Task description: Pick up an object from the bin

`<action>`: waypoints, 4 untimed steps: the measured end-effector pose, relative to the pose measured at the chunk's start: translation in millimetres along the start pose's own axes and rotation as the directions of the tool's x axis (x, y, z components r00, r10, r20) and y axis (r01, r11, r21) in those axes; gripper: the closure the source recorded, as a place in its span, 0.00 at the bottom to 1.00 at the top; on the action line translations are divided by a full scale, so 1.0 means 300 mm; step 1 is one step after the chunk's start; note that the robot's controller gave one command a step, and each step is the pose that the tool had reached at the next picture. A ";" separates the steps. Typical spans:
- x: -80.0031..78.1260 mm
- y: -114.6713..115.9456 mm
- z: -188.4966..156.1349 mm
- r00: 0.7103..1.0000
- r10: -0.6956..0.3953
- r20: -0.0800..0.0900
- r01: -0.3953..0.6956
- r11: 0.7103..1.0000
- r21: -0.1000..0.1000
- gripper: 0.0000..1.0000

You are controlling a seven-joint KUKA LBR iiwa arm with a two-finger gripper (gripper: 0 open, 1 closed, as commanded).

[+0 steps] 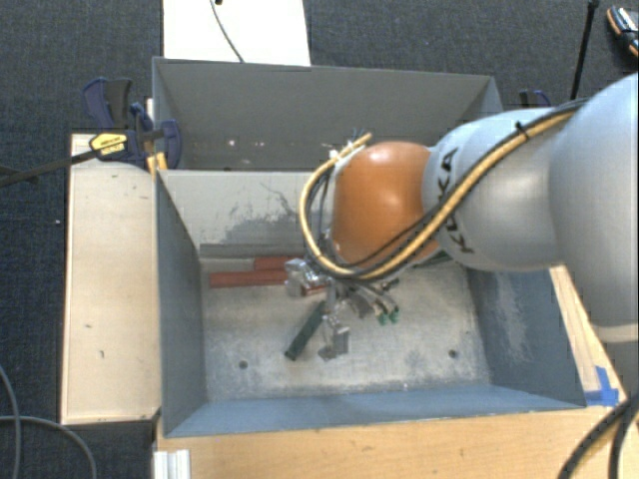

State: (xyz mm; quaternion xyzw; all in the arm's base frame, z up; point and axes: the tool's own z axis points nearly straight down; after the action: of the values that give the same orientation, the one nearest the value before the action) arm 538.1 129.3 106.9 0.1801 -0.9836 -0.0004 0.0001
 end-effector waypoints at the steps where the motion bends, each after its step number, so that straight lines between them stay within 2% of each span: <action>1: -0.008 0.009 -0.046 1.000 0.002 0.004 -0.002 1.000 0.001 0.00; 2: -0.017 0.009 0.094 0.990 -0.144 0.003 0.144 0.990 0.001 0.00; 3: -0.014 0.012 0.140 0.980 -0.201 0.004 0.201 0.980 0.002 1.00; 4: -0.014 0.012 0.133 0.978 -0.209 0.005 0.209 0.978 0.002 1.00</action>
Offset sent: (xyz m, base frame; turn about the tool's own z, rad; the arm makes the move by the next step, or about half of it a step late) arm 0.0035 0.0042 -0.0369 -0.1536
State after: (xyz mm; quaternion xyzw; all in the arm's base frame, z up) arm 540.7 134.3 67.0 0.2824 -0.9593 -0.0002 -0.0025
